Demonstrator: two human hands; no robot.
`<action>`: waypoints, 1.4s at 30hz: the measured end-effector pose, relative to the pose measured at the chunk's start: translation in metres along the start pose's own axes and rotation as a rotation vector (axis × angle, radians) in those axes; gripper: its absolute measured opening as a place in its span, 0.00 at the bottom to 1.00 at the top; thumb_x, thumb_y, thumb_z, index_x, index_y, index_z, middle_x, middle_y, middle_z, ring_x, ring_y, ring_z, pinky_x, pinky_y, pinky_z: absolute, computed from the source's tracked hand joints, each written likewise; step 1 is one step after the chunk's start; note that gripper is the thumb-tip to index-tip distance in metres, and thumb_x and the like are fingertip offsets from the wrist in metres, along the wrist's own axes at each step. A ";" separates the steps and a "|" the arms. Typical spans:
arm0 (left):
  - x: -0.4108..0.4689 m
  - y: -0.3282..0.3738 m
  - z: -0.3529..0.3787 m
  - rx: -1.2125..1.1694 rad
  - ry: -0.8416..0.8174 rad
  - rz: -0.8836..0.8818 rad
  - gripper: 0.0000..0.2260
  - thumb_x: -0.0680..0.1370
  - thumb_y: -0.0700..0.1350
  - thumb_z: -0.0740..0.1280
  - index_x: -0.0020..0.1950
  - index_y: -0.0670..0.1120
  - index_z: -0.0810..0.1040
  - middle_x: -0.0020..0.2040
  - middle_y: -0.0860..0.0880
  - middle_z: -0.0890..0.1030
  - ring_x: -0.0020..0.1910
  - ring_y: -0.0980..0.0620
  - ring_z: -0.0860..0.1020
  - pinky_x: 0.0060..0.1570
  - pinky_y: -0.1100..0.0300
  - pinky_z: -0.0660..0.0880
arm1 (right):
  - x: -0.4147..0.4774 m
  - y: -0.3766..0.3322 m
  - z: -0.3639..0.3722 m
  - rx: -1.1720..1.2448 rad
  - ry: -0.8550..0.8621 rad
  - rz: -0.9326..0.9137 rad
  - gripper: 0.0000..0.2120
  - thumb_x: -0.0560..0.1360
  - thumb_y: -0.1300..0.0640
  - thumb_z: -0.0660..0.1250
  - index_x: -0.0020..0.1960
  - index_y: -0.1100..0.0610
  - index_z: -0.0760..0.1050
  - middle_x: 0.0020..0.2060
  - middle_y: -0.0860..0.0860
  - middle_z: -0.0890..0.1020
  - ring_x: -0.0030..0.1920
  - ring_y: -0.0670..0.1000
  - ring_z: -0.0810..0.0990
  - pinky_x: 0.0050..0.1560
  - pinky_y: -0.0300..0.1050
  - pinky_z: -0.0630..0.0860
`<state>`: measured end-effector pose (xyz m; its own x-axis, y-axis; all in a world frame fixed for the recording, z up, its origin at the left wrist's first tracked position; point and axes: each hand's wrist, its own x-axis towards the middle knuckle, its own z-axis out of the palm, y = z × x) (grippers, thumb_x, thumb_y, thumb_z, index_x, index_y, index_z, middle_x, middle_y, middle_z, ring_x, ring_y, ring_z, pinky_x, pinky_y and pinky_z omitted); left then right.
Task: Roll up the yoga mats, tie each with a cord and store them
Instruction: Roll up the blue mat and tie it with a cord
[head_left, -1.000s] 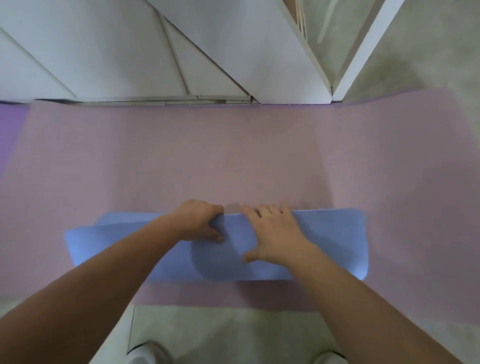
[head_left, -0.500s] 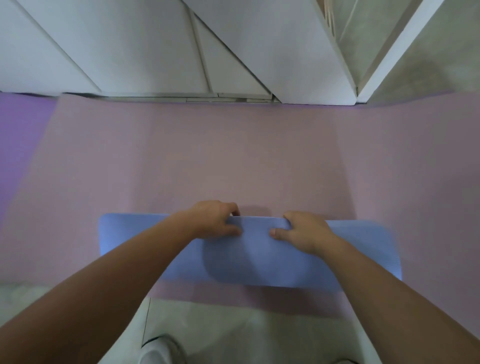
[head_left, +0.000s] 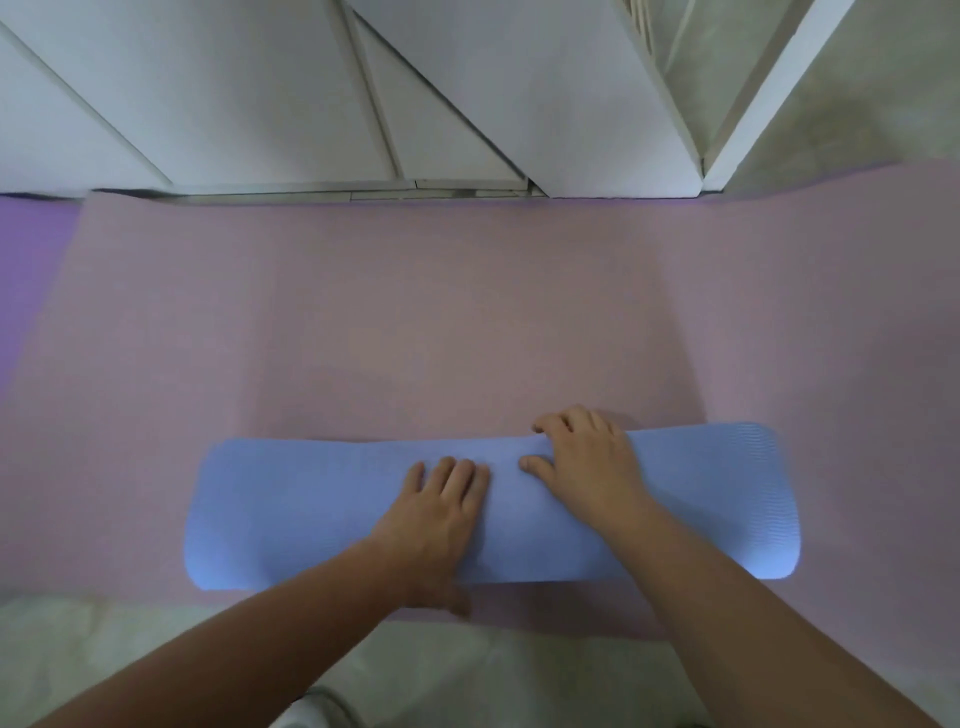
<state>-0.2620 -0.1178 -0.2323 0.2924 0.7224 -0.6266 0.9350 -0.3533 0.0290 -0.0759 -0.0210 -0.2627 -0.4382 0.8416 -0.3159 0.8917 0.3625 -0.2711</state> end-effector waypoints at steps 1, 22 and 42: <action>0.001 0.001 0.000 -0.009 0.009 -0.019 0.61 0.63 0.68 0.74 0.80 0.39 0.45 0.76 0.41 0.55 0.75 0.39 0.56 0.73 0.40 0.54 | -0.001 -0.002 0.001 -0.026 0.039 -0.029 0.19 0.74 0.39 0.63 0.57 0.49 0.78 0.52 0.51 0.78 0.55 0.57 0.76 0.56 0.52 0.69; 0.005 -0.041 -0.035 -0.214 -0.334 0.080 0.30 0.82 0.51 0.62 0.81 0.46 0.54 0.77 0.41 0.57 0.75 0.43 0.61 0.73 0.52 0.59 | -0.048 -0.023 -0.057 -0.259 -0.323 -0.198 0.24 0.69 0.40 0.72 0.55 0.56 0.76 0.54 0.55 0.80 0.54 0.58 0.79 0.51 0.49 0.72; 0.074 -0.108 -0.055 -0.461 -0.151 -0.084 0.45 0.63 0.47 0.82 0.76 0.54 0.63 0.70 0.50 0.73 0.66 0.49 0.72 0.55 0.62 0.66 | -0.012 -0.008 -0.004 -0.404 -0.132 -0.147 0.51 0.45 0.59 0.81 0.68 0.66 0.73 0.66 0.63 0.75 0.65 0.64 0.75 0.56 0.70 0.72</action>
<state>-0.3305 0.0065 -0.2384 0.2116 0.6307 -0.7466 0.9555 0.0273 0.2938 -0.0772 -0.0330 -0.2533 -0.5505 0.7208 -0.4212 0.7804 0.6236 0.0471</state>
